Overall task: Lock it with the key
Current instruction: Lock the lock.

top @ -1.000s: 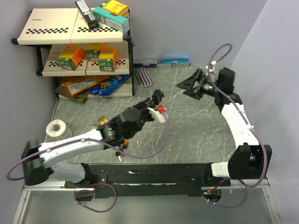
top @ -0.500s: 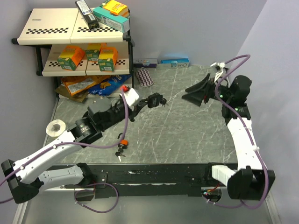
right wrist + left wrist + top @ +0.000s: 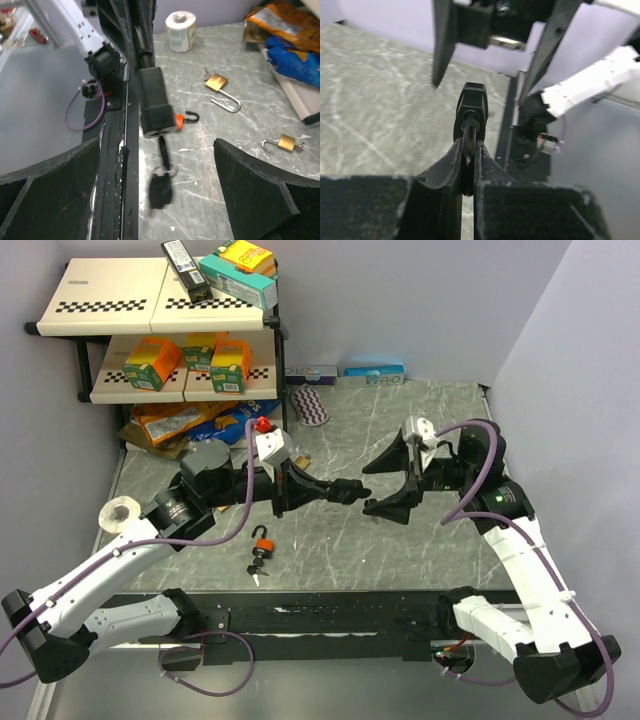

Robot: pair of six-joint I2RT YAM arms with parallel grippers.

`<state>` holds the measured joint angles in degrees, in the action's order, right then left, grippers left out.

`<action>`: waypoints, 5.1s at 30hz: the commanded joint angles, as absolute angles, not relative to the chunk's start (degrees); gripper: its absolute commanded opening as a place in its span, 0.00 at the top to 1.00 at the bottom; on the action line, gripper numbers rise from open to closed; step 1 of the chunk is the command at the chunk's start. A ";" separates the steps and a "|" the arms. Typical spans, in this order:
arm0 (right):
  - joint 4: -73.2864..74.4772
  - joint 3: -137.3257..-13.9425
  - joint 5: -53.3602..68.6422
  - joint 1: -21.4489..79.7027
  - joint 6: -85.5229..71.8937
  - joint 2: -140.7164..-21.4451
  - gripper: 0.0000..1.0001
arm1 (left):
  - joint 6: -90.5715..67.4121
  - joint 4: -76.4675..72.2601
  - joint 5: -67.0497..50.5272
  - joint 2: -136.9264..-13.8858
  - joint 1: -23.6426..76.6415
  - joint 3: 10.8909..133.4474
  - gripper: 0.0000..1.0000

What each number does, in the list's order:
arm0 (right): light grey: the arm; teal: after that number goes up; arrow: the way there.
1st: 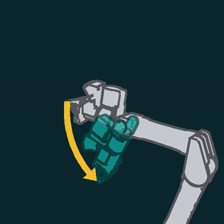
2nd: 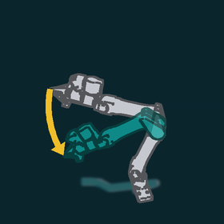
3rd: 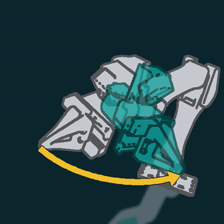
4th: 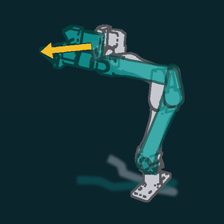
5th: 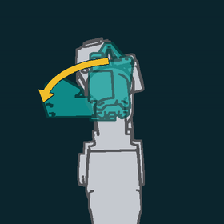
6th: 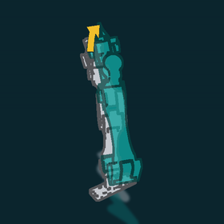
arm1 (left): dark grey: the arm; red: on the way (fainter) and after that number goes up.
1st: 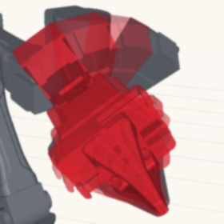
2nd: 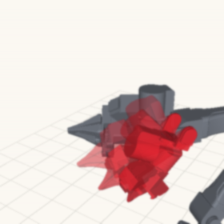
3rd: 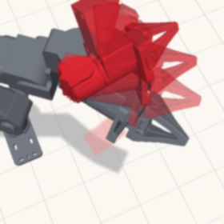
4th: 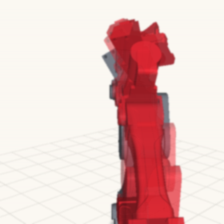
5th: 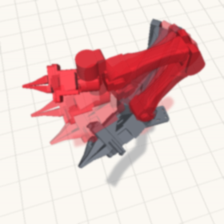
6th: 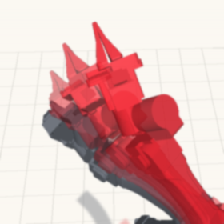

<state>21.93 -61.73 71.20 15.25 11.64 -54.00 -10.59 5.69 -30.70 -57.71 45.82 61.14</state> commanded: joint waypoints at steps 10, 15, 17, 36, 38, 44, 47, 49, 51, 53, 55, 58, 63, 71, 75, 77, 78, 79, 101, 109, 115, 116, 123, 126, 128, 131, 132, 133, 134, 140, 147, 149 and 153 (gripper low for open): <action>24.52 -64.07 68.65 25.22 19.25 -55.46 0.23 | -15.73 -5.89 -38.32 -56.42 45.53 62.40 0.99; 24.08 -65.04 67.68 26.72 19.33 -56.51 0.35 | -16.17 -6.15 -39.02 -56.95 45.44 62.32 0.99; 24.34 -65.56 67.50 27.16 19.51 -56.86 0.37 | -16.52 -6.42 -39.37 -57.30 45.44 62.14 0.99; 30.32 -68.03 66.62 29.79 25.05 -57.83 0.97 | -17.58 -5.54 -40.25 -58.54 44.74 61.87 0.99; 29.89 -67.94 66.10 29.88 23.91 -57.83 1.00 | -16.88 -3.36 -39.73 -58.45 44.56 62.31 0.83; 29.35 -68.73 64.86 29.01 19.16 -58.27 1.00 | -13.37 10.70 -44.63 -60.46 39.92 67.84 0.18; 32.07 -70.04 64.95 28.74 19.86 -58.80 1.00 | -8.55 17.39 -49.92 -60.12 37.28 69.26 0.12; 33.48 -70.22 64.95 28.83 20.30 -59.15 1.00 | -7.56 20.29 -48.18 -59.68 36.91 69.70 0.11; 33.92 -70.31 65.04 28.74 20.30 -59.15 1.00 | -6.51 23.01 -46.59 -59.94 36.91 70.66 0.11; 33.58 -69.96 65.13 28.83 19.69 -58.89 1.00 | -5.11 24.69 -46.58 -61.25 36.91 71.62 0.12; 32.44 -69.61 65.39 28.92 18.55 -58.80 1.00 | -2.91 26.10 -49.46 -62.66 36.91 71.81 0.18; 31.56 -69.35 65.92 28.83 17.58 -58.80 1.00 | -3.78 24.71 -50.62 -63.63 37.00 70.32 0.21; 30.59 -68.91 67.23 28.92 16.44 -58.71 1.00 | -4.48 20.57 -50.10 -64.25 37.44 68.29 0.23; 30.23 -68.82 67.68 29.18 16.43 -59.06 1.00 | -1.06 21.88 -50.54 -66.18 41.22 68.47 0.39; 30.76 -68.82 67.76 29.18 16.96 -59.15 1.00 | -0.62 21.71 -51.15 -66.09 42.01 67.85 0.60; 30.76 -68.82 68.03 29.27 17.05 -59.24 1.00 | -0.62 21.45 -51.85 -66.09 42.01 67.68 0.68; 30.59 -68.82 68.11 29.27 16.96 -59.15 1.00 | -0.70 21.53 -52.29 -66.18 42.10 67.76 0.74; 30.59 -68.73 68.12 29.27 16.96 -59.24 1.00 | -0.62 21.45 -52.99 -66.09 42.01 67.68 0.76; 30.77 -69.26 68.47 30.32 16.79 -59.94 1.00 | 1.68 25.58 -51.15 -67.41 42.27 69.17 0.99; 26.29 -67.85 67.50 33.92 14.33 -60.91 1.00 | -6.67 16.10 -50.10 -68.11 46.67 70.31 0.99; 23.03 -67.24 67.59 34.80 11.70 -61.44 1.00 | -9.84 12.14 -49.75 -70.22 48.16 71.10 0.99; 22.51 -67.24 67.76 35.07 11.25 -61.61 1.00 | -9.84 11.78 -49.40 -70.49 48.60 70.93 0.99; 15.74 -65.49 68.64 36.03 5.46 -61.70 1.00 | -13.01 4.23 -48.16 -71.98 49.66 68.99 0.99; 14.42 -64.43 68.90 36.56 4.40 -61.79 1.00 | -13.53 1.59 -48.34 -72.68 49.83 69.78 0.99; 14.50 -64.07 69.08 36.91 4.48 -62.05 1.00 | -14.23 0.88 -48.60 -73.38 50.27 70.48 0.99; 13.54 -63.72 69.26 37.35 3.78 -62.23 1.00 | -14.33 0.44 -48.95 -74.09 51.32 71.01 0.99; 12.49 -63.63 69.43 37.53 3.17 -62.23 1.00 | -14.50 -1.04 -48.96 -74.18 51.59 70.67 0.99; 12.31 -63.63 69.61 37.70 3.08 -62.40 1.00 | -14.68 -1.58 -49.13 -74.35 51.85 70.49 0.99; 12.30 -63.81 69.78 37.71 3.08 -62.49 1.00 | -14.94 -1.93 -48.96 -74.62 52.29 70.31 0.99; 12.57 -63.37 70.58 38.14 3.52 -62.32 1.00 | -16.34 -5.27 -47.82 -74.97 52.38 69.17 0.99; 8.70 -63.28 70.49 38.67 0.53 -62.75 1.00 | -18.54 -8.96 -47.37 -76.20 52.38 69.43 0.99; 8.88 -63.63 70.58 38.76 0.70 -63.10 1.00 | -18.54 -9.23 -47.29 -76.64 52.47 69.70 0.99; 8.88 -63.81 70.84 39.02 0.88 -63.46 1.00 | -18.63 -9.76 -47.72 -77.43 52.91 70.14 0.99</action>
